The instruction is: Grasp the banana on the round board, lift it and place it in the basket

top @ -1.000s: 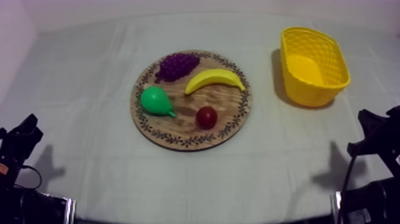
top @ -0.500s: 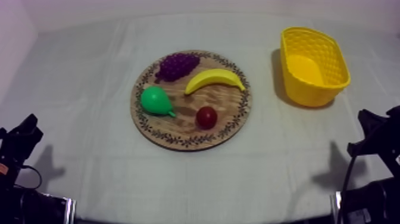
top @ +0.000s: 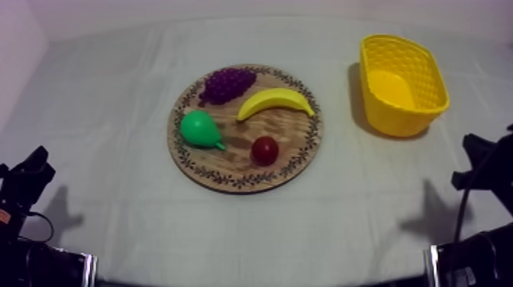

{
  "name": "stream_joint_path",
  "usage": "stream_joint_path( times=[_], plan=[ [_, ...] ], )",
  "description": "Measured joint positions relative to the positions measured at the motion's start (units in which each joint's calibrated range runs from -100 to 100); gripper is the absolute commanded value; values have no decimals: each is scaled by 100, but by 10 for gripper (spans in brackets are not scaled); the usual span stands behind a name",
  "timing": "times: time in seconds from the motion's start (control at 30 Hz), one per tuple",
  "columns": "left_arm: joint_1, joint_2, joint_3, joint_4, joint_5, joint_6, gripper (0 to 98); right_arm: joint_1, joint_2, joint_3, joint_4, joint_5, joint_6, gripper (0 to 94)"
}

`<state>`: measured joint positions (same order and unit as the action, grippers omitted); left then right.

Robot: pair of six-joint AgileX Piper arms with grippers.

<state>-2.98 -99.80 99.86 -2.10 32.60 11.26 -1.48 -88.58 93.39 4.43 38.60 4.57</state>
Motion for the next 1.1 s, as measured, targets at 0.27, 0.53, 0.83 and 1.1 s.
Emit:
stream_joint_path(
  times=[0.27, 0.53, 0.83, 1.1],
  plan=[
    [0, 0, 0, 0, 0, 0, 1, 887, 1987, -2195, -500, 763, -137, 13],
    [0, 0, 0, 0, 0, 0, 1, 1661, 3958, -4792, -686, 1611, 470, 14],
    [0, 0, 0, 0, 0, 0, 1, 988, 5682, -6814, -307, 1807, 436, 14],
    [0, 0, 0, 0, 0, 0, 1, -107, 6795, -7290, -241, 1858, 651, 15]
  ],
)
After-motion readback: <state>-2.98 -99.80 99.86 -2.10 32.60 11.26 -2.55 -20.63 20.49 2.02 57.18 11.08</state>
